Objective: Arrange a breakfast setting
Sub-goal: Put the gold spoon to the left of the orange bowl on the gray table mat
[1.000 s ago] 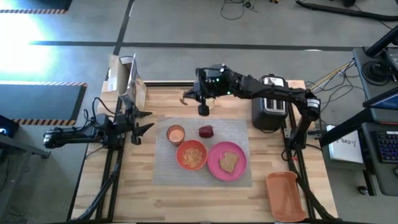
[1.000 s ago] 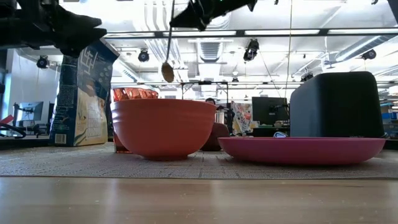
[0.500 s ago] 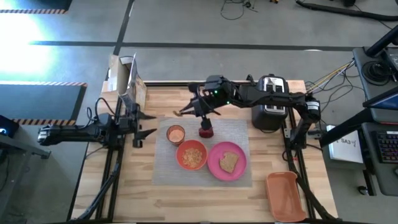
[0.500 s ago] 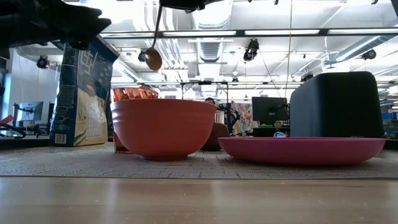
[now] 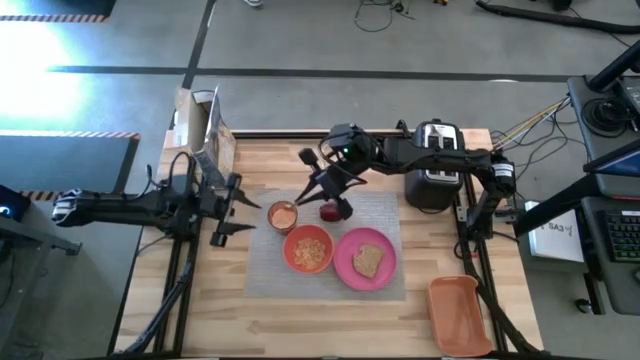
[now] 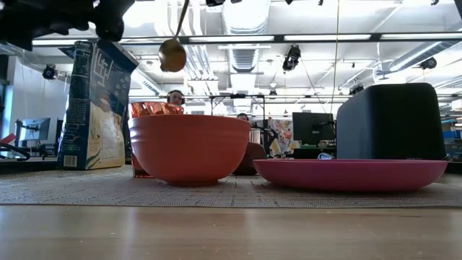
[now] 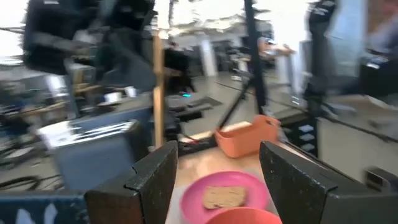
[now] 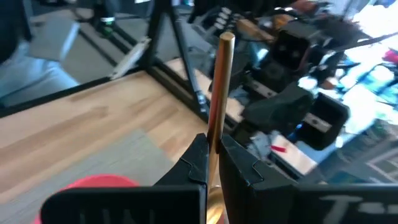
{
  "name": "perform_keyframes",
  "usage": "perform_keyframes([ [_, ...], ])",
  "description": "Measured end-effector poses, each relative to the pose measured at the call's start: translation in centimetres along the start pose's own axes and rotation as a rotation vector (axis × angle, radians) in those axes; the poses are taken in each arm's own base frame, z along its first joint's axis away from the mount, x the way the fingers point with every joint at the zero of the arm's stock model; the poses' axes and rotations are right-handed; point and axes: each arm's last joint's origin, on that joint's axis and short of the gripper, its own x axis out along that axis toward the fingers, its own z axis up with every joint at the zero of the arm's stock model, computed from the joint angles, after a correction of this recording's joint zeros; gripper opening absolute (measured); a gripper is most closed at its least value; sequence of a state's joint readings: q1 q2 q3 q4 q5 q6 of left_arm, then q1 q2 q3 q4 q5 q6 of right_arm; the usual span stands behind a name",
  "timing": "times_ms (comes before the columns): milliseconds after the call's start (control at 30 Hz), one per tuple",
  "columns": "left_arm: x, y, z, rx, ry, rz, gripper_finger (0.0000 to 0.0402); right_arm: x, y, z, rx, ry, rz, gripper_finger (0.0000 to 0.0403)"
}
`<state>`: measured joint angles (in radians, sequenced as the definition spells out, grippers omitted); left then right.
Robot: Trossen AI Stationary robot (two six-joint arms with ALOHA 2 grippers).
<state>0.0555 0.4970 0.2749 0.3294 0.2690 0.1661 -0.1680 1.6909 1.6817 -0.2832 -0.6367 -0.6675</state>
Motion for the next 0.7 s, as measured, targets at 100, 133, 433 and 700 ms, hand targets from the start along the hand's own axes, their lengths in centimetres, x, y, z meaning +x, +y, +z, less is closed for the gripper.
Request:
perform_keyframes([
  [100,0.7,0.0,0.2,0.031,0.011,-0.087,0.0212,0.0,0.4,-0.3,-0.012,0.011,0.049,0.0009],
  [133,0.9,0.0,0.3,0.041,0.013,-0.105,0.0212,0.0,0.5,-0.4,-0.02,0.015,0.063,0.0009],
  [433,4.1,0.9,0.7,0.015,0.1,-0.139,0.0212,0.6,1.7,0.2,-0.089,-0.028,0.156,0.0009],
  [700,7.0,1.7,1.1,0.047,0.138,-0.183,0.0212,1.2,2.5,0.7,-0.141,-0.041,0.18,0.0009],
])
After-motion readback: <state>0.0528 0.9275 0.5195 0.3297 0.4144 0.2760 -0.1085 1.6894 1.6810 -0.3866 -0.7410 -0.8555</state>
